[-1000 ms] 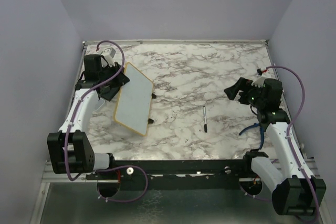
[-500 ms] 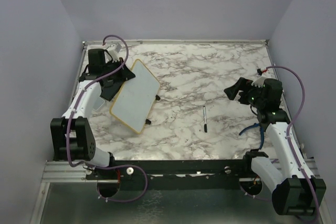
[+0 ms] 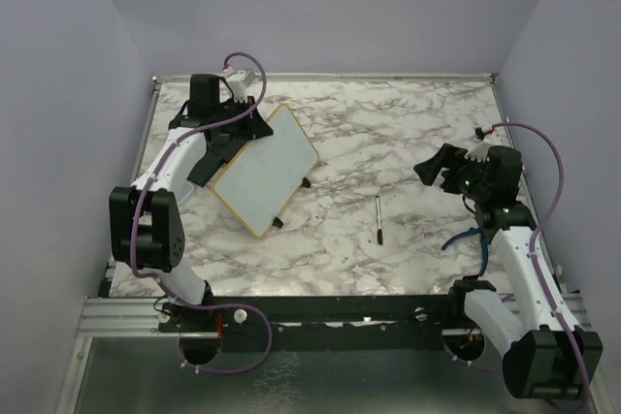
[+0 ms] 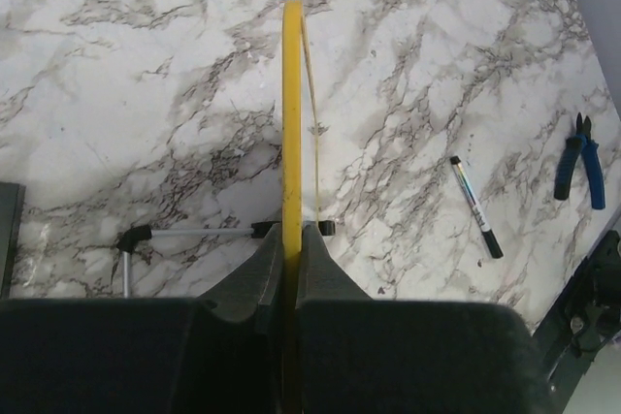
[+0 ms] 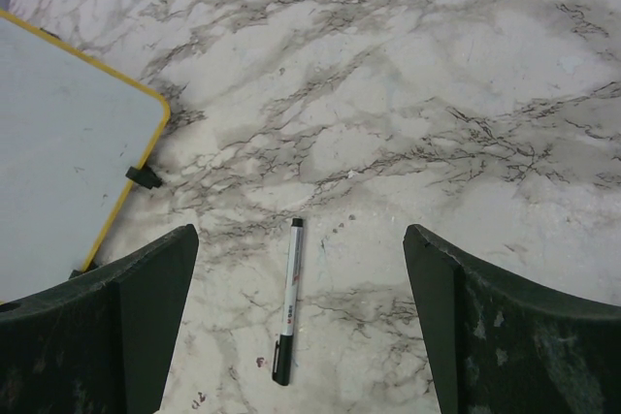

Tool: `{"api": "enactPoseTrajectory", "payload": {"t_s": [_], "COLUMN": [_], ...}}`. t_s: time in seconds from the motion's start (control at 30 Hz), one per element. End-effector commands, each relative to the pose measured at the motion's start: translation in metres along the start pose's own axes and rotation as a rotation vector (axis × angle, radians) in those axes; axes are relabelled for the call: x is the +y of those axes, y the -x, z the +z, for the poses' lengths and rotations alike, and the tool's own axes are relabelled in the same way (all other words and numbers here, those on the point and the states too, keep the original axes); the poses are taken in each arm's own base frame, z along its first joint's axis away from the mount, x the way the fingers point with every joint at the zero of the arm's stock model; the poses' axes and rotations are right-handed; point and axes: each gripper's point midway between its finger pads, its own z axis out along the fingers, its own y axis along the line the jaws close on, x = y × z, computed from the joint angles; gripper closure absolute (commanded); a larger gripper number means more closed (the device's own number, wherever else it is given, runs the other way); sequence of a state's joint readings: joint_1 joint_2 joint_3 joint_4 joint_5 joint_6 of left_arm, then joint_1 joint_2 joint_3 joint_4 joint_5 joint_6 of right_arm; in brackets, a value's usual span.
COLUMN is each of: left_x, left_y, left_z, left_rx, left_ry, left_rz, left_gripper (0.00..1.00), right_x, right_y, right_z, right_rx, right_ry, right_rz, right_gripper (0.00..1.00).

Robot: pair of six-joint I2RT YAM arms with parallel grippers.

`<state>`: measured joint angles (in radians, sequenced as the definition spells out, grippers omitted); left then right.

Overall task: Write a sentence on the whiteboard
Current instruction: Adjust the whiteboard on the whiteboard stand.

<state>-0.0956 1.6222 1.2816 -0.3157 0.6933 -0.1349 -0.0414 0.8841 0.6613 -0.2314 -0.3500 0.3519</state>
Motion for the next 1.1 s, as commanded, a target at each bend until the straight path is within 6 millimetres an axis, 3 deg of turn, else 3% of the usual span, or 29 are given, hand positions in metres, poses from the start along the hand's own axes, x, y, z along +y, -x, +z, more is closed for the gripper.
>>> {"api": "enactPoseTrajectory", "payload": {"t_s": [0.0,0.2,0.53,0.9,1.07], "left_x": [-0.011,-0.019,-0.020,-0.024,-0.011], "left_y": [-0.018,-0.018,-0.034,-0.049,-0.052], "left_z": [0.024,0.052,0.089,0.075,0.065], "left_rx": [0.100,0.162,0.299,0.327,0.345], "left_ry": [-0.072,-0.141,-0.204,-0.267,-0.250], "left_rz": [0.065,0.081,0.145,0.181,0.168], "left_gripper": [1.00,1.00,1.00,1.00,1.00], "right_x": [0.001,0.000,-0.002,-0.003,-0.003], "right_y": [-0.008,-0.008,-0.009,-0.011,-0.010], "right_z": [-0.002,-0.002,0.000,0.001,0.000], "right_rx": [0.017,0.018,0.023,0.029,0.025], "right_ry": [0.010,0.006,-0.001,-0.003,-0.005], "right_rz": [0.014,0.015,0.016,0.017,0.016], "right_gripper": [0.09,0.09,0.09,0.09,0.09]}}
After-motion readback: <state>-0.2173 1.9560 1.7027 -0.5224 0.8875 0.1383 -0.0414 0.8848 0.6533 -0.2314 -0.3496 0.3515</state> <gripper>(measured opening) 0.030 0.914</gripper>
